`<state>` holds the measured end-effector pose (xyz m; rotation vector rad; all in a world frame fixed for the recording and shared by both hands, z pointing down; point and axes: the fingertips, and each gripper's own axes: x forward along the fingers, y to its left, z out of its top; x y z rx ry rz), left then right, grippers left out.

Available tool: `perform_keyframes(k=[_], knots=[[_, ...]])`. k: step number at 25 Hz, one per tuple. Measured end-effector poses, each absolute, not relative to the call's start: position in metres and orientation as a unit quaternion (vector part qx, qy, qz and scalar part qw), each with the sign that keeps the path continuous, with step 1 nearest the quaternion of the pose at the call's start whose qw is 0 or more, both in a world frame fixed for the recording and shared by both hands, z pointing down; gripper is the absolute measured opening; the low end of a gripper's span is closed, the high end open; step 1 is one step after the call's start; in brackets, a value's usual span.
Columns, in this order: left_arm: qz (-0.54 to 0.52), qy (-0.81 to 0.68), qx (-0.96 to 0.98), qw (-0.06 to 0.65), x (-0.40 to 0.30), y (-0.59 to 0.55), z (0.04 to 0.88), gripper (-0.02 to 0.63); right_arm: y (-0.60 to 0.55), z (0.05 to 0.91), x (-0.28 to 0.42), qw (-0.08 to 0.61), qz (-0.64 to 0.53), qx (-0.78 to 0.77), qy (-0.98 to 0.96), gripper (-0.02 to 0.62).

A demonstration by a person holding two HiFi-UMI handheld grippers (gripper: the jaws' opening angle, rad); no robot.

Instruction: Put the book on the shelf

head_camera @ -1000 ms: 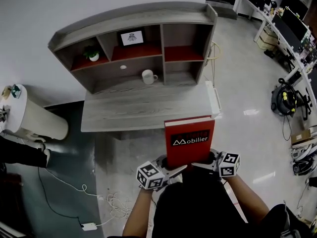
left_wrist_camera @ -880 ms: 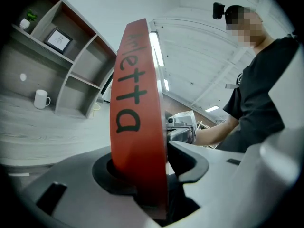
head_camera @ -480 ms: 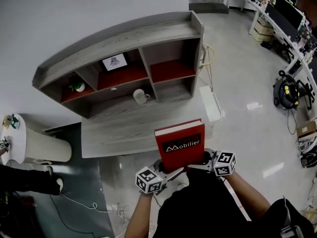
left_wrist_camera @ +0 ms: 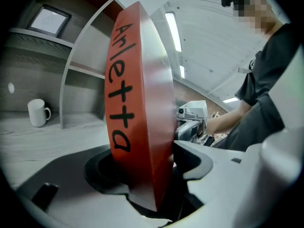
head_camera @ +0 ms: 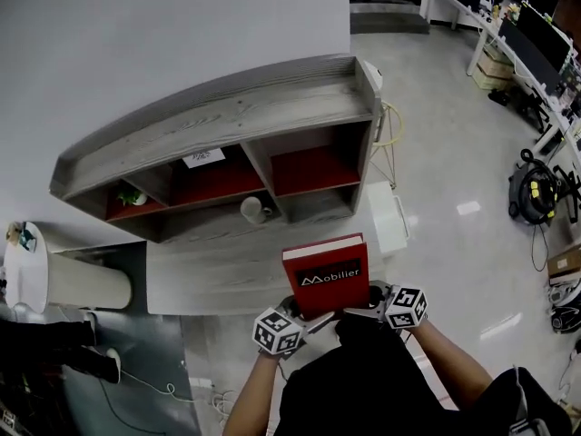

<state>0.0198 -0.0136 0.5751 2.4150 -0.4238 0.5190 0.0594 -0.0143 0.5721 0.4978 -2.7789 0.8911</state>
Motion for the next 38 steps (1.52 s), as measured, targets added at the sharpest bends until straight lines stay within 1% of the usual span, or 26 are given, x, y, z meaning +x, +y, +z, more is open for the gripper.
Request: perform_keyframes(k=[10,18,21,25,32,34,38], knots=[[0.266,-0.197,0.881,0.339,0.027,-0.076,0.636,0.311,-0.075,0.624,0.075,0.151,0.279,0.133,-0.939,0.228],[0.284,-0.187,0.872,0.352,0.025,-0.126,0.676,0.318,-0.127,0.661,0.076,0.220,0.271,0.173,-0.921,0.241],[0.297,-0.175,0.872,0.346,0.021,-0.143,0.690,0.319,-0.142,0.676,0.074,0.248,0.283,0.191,-0.907,0.249],[0.327,-0.171,0.868,0.332,0.011,-0.163,0.711,0.319,-0.165,0.691,0.070,0.277,0.268,0.209,-0.899,0.249],[0.366,-0.180,0.857,0.316,0.002,-0.192,0.749,0.322,-0.193,0.726,0.066,0.305,0.279,0.232,-0.881,0.253],[0.373,-0.177,0.856,0.312,0.003,-0.199,0.755,0.322,-0.199,0.734,0.068,0.316,0.279,0.231,-0.877,0.264],[0.367,-0.173,0.855,0.323,0.005,-0.204,0.760,0.322,-0.206,0.740,0.071,0.329,0.290,0.228,-0.869,0.264]])
